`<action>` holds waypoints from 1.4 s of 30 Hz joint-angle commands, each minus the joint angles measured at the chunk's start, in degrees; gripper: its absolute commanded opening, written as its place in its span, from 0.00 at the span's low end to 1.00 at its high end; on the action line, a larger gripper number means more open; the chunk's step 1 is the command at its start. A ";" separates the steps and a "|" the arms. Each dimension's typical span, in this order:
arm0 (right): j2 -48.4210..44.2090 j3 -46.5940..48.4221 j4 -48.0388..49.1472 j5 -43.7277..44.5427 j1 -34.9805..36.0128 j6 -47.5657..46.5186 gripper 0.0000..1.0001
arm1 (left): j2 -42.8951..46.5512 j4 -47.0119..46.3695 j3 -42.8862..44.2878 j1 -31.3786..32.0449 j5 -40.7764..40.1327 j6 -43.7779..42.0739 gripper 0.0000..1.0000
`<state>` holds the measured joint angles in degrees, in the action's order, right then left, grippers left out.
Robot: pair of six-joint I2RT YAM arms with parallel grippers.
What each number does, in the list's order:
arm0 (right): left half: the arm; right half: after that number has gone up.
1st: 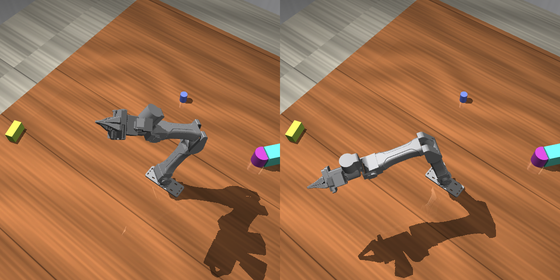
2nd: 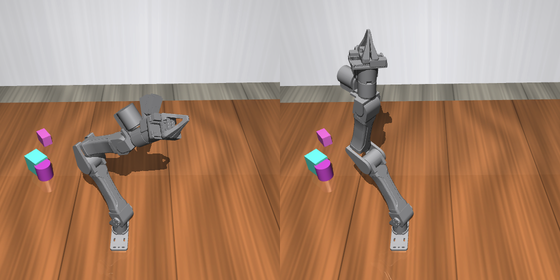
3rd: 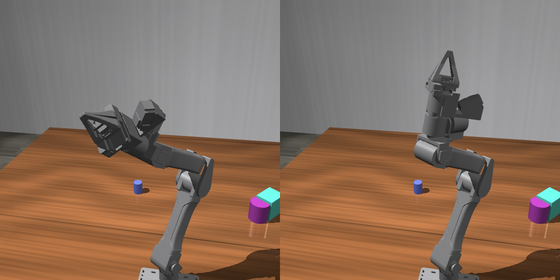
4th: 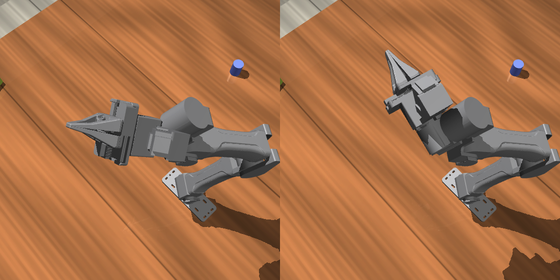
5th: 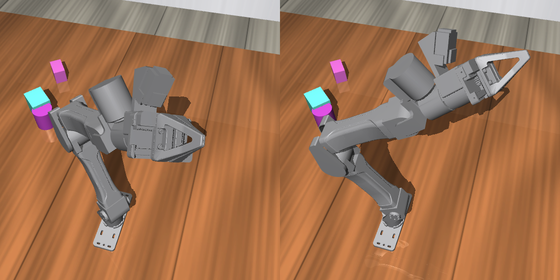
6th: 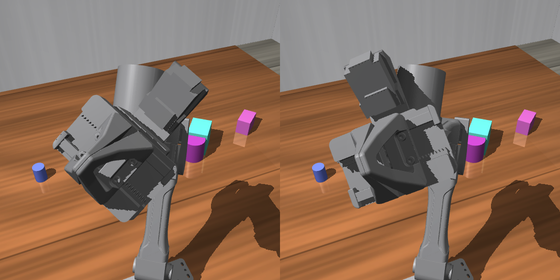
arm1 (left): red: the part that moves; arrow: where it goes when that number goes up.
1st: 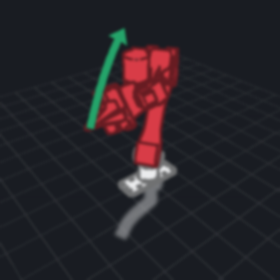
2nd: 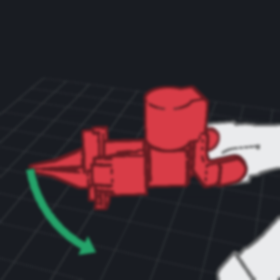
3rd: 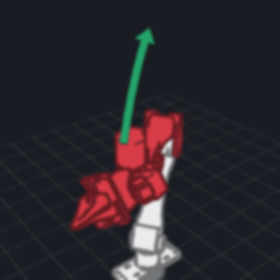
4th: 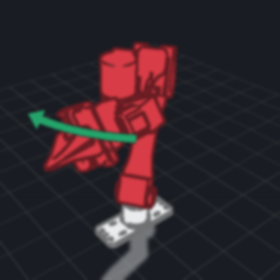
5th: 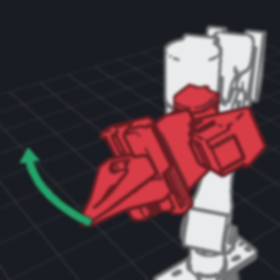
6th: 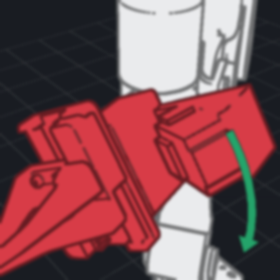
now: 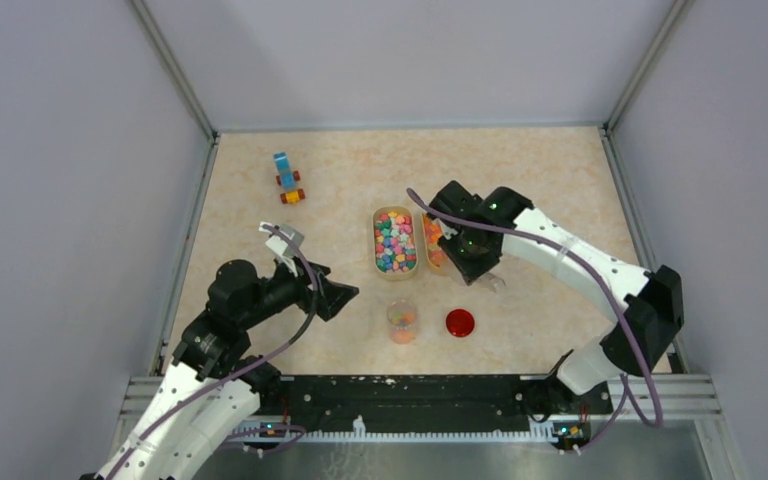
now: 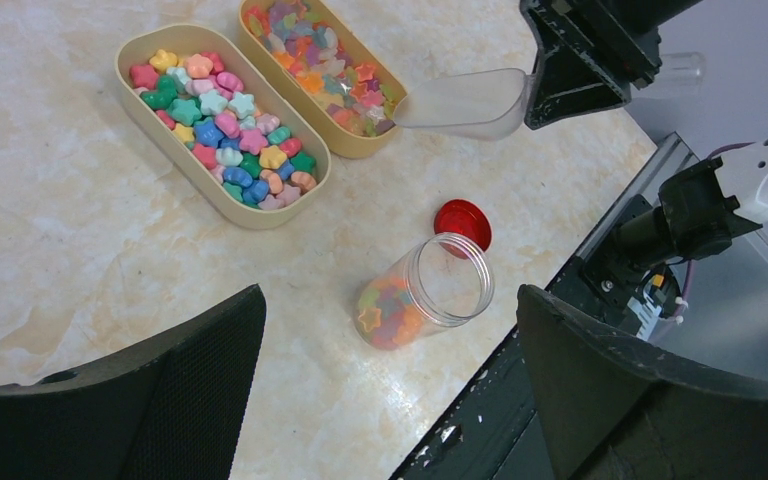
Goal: Pack the candies
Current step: Scoop the fake candies from the storage box.
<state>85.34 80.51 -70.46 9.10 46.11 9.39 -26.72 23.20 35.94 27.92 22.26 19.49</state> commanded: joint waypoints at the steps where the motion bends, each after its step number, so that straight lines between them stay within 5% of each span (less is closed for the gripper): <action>1: 2.04 4.04 -1.82 -0.32 -2.16 2.23 0.00 | 0.96 -2.51 0.21 0.41 1.29 -0.59 0.99; 42: 26.36 14.24 3.98 -0.04 -8.65 -1.65 0.00 | 2.20 -2.77 0.08 2.05 0.60 -0.94 0.99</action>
<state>109.95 92.40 -68.93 9.17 38.41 8.01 -24.86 23.16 35.94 29.74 23.05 19.33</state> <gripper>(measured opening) 0.287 0.987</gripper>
